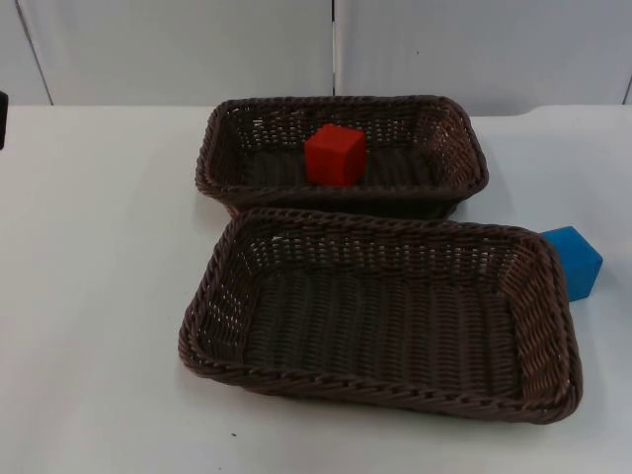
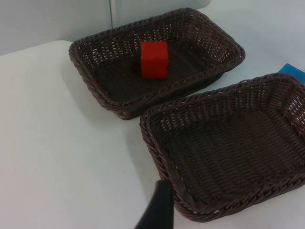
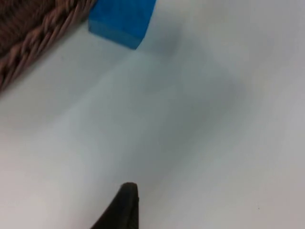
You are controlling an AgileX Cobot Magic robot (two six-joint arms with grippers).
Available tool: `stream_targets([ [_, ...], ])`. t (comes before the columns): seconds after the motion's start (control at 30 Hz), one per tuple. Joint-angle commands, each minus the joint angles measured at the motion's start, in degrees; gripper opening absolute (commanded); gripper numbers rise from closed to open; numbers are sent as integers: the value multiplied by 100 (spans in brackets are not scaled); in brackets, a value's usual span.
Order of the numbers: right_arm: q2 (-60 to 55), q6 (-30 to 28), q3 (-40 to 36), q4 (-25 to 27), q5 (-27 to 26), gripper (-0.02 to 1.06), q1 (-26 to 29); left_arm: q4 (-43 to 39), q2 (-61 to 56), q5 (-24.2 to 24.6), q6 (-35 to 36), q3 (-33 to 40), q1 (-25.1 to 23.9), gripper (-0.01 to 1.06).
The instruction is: Pick up one cube with the left hand and place it into the upper basket. Pick up one cube with the right hand and place it into the lower basket.
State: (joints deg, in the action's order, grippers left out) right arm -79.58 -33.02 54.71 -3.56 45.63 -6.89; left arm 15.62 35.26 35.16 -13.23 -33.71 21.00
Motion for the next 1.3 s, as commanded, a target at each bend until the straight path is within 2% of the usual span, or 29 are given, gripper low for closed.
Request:
stream_targets([
  [0.0, -206, -457, 38, -37, -99, 105, 37, 41, -40, 3, 21, 37, 26, 78],
  [0.33, -1182, -713, 38, -26, -646, 105, 37, 18, -40, 3, 21, 37, 26, 78],
  [0.4, -1369, -942, 63, -26, -836, 105, 37, 18, -40, 3, 21, 37, 26, 78],
  [0.53, -1699, -1163, 302, -26, -854, 105, 37, 6, -40, 3, 21, 37, 26, 78],
  [0.87, -2700, -3197, 1612, 645, -676, 105, 37, -173, -40, 3, 10, 37, 26, 78],
  [0.97, -2952, -4165, 2004, 1208, -309, 105, 37, -255, -40, 3, 10, 37, 26, 78],
  [1.0, -2952, -4165, 2004, 1208, -309, 105, 37, -255, -40, 3, 10, 37, 26, 78],
  [1.1, -3104, -4891, 2247, 1761, 23, 105, 37, -255, -40, 3, 10, 37, 26, 78],
  [1.13, -3147, -5420, 2314, 2034, 158, 105, 37, -255, -40, 3, 10, 37, 26, 78],
  [1.17, -3160, -5684, 2343, 2189, 236, 105, 37, -255, -40, 3, 10, 37, 26, 78],
  [1.2, -3160, -5684, 2343, 2189, 236, 105, 37, -255, -40, 3, 10, 37, 26, 78],
  [1.27, -3170, -6158, 2355, 2387, 278, 105, 37, -255, -40, 3, 10, 37, 26, 78],
])
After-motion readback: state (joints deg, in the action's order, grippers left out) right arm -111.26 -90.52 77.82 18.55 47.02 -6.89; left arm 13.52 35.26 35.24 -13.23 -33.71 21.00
